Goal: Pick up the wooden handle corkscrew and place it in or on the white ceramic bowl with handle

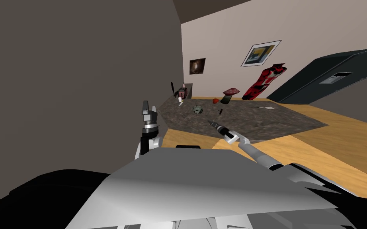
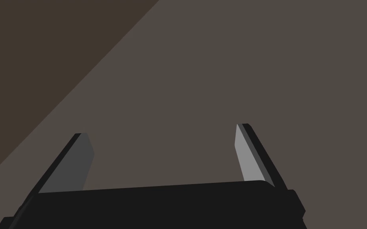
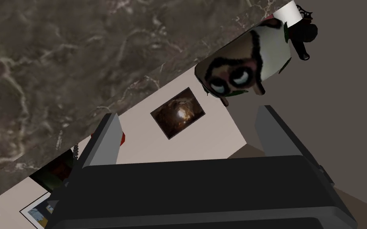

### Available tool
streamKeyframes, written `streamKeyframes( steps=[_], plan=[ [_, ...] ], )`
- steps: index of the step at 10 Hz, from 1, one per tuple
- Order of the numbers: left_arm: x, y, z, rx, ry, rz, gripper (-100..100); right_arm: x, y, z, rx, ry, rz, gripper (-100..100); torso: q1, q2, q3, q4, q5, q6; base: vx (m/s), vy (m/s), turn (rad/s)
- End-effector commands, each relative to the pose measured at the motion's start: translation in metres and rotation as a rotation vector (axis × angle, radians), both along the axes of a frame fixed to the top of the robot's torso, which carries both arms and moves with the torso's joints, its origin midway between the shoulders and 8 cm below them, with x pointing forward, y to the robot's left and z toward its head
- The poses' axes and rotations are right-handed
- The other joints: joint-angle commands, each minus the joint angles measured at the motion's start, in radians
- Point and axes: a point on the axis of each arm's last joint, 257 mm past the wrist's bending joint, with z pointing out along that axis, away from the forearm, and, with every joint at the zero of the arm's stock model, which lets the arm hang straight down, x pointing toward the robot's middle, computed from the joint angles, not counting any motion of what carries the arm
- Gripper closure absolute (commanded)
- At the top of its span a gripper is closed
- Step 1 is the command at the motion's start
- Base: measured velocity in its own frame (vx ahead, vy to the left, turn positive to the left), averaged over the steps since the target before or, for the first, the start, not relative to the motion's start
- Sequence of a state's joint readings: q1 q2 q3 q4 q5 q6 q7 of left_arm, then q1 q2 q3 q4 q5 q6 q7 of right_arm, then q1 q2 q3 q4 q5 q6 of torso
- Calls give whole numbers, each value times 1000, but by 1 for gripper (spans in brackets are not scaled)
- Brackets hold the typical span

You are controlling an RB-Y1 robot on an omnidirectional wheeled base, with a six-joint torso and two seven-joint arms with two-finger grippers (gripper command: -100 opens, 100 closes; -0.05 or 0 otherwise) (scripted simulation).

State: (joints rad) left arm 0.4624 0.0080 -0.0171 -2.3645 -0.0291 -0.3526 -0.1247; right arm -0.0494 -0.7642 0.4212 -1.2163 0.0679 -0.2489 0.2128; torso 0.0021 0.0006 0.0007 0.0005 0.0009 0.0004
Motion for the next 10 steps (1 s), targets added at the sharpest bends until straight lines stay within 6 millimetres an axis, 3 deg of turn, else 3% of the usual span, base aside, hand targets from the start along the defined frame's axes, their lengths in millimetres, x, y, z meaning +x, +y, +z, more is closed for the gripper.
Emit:
streamKeyframes(
  steps=[1, 2, 4, 8, 9, 10],
  plan=[
    [0, 0, 0, 0, 0, 0, 0, 0, -18, -13, -49, 33, -20, -100, 0, 0, 0, 0, 0, 0, -1, 46, 24],
    [0, 0, 0, 0, 0, 0, 0, 0, -18, -13, -49, 33, -20, -100, -1, 0, 0, 0, 0, 0, 3, 20, -5],
    [0, 0, 0, 0, 0, 0, 0, 2, -40, -24, -130, 72, -34, -100, -1, -1, 0, 0, 0, 0, 11, 43, 36],
    [0, 0, 0, 0, 0, 0, 0, 6, -110, -43, -371, 171, -80, -100, -1, -3, -2, -1, 0, 0, 35, 47, 40],
    [0, 0, 0, 0, 0, 0, 0, 4, -114, -45, -374, 177, -86, -100, -1, -3, -2, -1, 0, 0, 32, 31, 22],
    [0, 0, 0, 0, 0, 0, 0, 5, -139, -46, -454, 206, -105, -100, -2, -2, -1, -1, 0, 0, 34, 31, 40]
  ],
)
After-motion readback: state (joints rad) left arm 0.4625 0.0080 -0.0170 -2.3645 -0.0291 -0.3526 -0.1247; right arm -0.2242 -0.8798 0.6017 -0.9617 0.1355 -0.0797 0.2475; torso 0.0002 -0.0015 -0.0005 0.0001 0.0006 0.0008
